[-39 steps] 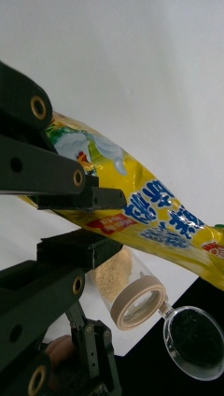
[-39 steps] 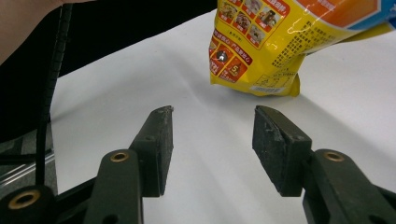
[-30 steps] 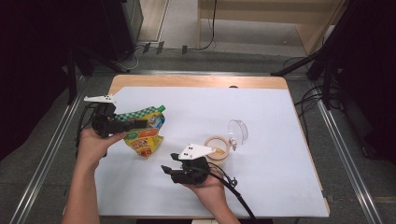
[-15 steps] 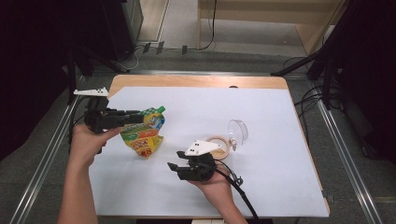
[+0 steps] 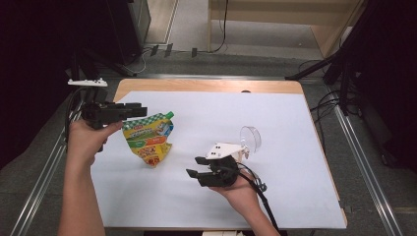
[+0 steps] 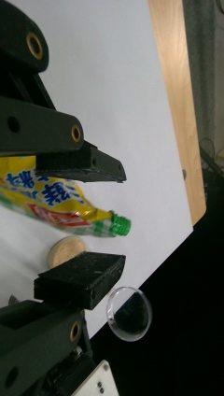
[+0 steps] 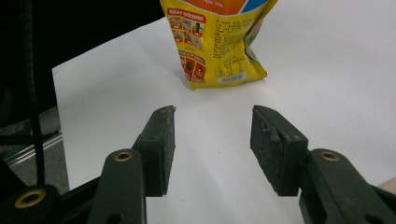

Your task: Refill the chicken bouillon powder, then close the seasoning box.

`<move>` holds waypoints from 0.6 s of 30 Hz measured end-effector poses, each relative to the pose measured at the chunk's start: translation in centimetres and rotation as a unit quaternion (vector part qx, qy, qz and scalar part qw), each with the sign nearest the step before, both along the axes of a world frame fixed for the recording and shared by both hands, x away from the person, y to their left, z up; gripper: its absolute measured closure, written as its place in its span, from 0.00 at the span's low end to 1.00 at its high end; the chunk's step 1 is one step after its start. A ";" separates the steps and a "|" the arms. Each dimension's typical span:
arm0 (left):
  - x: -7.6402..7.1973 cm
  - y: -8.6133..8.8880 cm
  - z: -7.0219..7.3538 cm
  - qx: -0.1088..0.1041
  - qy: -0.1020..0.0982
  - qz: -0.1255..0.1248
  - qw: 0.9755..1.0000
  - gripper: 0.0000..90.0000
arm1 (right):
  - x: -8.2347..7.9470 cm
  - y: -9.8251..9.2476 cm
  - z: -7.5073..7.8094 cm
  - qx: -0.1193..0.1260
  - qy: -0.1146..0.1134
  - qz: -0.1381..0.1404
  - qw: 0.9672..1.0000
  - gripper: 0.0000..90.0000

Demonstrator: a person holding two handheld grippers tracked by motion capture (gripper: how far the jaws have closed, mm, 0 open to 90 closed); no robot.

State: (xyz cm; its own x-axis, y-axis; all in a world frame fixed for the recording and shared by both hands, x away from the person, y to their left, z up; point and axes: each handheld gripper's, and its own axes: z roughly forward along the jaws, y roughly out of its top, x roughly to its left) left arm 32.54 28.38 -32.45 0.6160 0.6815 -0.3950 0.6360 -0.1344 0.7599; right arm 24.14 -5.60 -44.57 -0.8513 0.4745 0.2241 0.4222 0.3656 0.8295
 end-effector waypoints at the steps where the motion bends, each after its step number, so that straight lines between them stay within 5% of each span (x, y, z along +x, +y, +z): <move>1: 0.3 0.0 -0.1 -0.001 0.002 0.004 1.000 0.59 | 0.1 -0.3 0.0 0.001 0.000 0.003 1.000 0.57; 7: 1.7 0.2 -1.2 0.018 0.012 0.018 1.000 0.57 | 0.0 -1.5 0.4 -0.006 0.001 0.009 1.000 0.57; 18: 2.0 2.2 -2.5 0.020 0.012 0.044 0.999 0.54 | 0.5 -3.5 1.4 -0.009 0.002 0.007 1.000 0.58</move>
